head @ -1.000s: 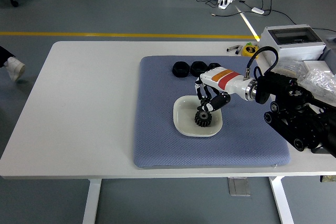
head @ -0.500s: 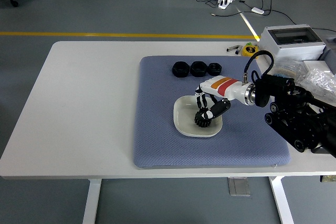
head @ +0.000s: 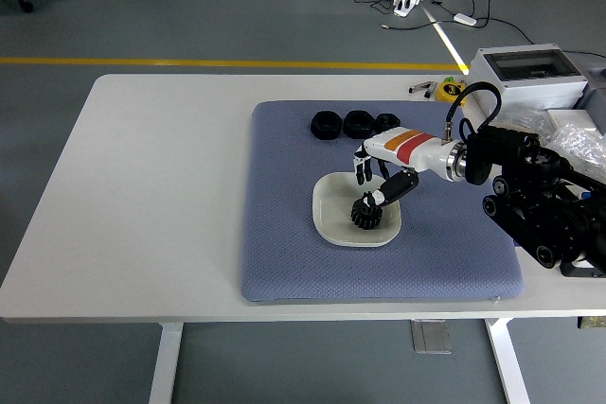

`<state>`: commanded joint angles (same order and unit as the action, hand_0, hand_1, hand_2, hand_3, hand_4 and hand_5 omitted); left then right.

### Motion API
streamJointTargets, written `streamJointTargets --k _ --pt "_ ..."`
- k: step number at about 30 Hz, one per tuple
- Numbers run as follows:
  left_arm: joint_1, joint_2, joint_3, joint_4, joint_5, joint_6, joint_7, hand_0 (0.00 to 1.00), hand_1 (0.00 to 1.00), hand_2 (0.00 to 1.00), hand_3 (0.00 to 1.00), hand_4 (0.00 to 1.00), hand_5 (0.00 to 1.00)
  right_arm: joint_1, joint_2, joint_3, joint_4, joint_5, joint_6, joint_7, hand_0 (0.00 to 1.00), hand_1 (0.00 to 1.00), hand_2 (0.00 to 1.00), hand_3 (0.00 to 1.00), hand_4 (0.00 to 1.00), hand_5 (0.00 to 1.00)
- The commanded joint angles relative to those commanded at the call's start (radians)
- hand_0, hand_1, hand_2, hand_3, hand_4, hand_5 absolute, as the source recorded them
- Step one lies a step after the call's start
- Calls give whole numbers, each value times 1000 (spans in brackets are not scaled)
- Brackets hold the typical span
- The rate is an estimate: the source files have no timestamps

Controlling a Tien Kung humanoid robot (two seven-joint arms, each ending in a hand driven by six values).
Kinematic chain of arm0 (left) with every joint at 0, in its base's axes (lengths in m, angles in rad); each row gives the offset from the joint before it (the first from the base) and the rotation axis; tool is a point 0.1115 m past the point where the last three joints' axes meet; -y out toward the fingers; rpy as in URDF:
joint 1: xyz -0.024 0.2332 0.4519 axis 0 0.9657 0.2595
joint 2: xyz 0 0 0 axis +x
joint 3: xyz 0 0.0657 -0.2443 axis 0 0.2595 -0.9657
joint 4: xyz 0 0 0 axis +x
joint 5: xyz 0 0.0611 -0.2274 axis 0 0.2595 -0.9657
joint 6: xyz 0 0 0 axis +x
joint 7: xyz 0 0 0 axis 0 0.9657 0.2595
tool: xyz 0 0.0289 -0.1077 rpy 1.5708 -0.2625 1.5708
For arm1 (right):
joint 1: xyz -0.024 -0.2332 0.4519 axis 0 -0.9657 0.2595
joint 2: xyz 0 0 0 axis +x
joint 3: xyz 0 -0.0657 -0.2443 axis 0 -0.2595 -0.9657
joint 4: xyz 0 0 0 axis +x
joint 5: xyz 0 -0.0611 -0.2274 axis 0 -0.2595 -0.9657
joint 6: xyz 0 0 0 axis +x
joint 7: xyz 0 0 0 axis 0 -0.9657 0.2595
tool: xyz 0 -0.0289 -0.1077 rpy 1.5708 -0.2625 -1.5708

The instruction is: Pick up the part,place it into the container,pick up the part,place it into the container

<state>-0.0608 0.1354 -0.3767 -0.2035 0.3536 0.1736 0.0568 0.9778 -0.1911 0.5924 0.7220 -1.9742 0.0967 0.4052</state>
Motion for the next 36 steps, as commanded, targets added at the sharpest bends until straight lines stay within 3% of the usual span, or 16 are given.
streamJointTargets --k 9,13,14,16,19,20,25,26,29,31,32,36 --pt "-6 -3 -3 2 1 2 -3 833 868 878 789 818 680 -12 -45 114 117 -2 4 -8 102 327 484 488 895 479" --pt "-9 -4 1 2 -5 4 -8 833 868 878 789 818 680 -48 -90 169 163 70 -13 -21 102 327 484 488 895 479" --pt "-9 -4 0 3 -5 4 -8 831 868 878 786 819 680 -66 -110 190 180 111 -16 -26 244 466 599 548 899 483" --pt "-12 -4 1 3 -4 5 -8 831 868 878 786 819 680 -91 -138 217 205 190 -18 -32 244 466 599 548 899 483" --pt "-16 -5 1 4 -4 5 -9 831 868 878 786 819 680 -148 -200 263 262 310 6 -65 244 466 599 548 899 483" --pt "-17 -5 0 4 -3 5 -9 832 869 878 781 818 678 -166 -219 276 279 356 11 -76 504 629 760 714 927 496" --pt "-26 -6 4 2 1 4 -9 832 869 878 781 818 678 -292 -327 391 395 564 36 -178 504 629 760 714 927 496" --pt "-26 -7 5 2 0 4 -9 828 867 877 780 817 677 -320 -345 419 416 609 42 -200 674 723 820 830 998 709" --pt "-27 -9 4 1 6 3 -8 828 867 877 780 817 677 -407 -382 507 477 727 42 -272 674 723 820 830 998 709" --pt "-27 -11 2 0 11 3 -6 828 867 877 780 817 677 -484 -392 588 514 812 43 -317 674 723 820 830 998 709" --pt "-27 -12 2 0 13 2 -6 823 863 876 783 815 676 -526 -389 632 531 857 46 -330 786 793 846 876 998 785" --pt "-24 -17 -1 -2 27 1 0 823 863 876 783 815 676 -673 -366 793 578 1020 59 -329 786 793 846 876 998 785"
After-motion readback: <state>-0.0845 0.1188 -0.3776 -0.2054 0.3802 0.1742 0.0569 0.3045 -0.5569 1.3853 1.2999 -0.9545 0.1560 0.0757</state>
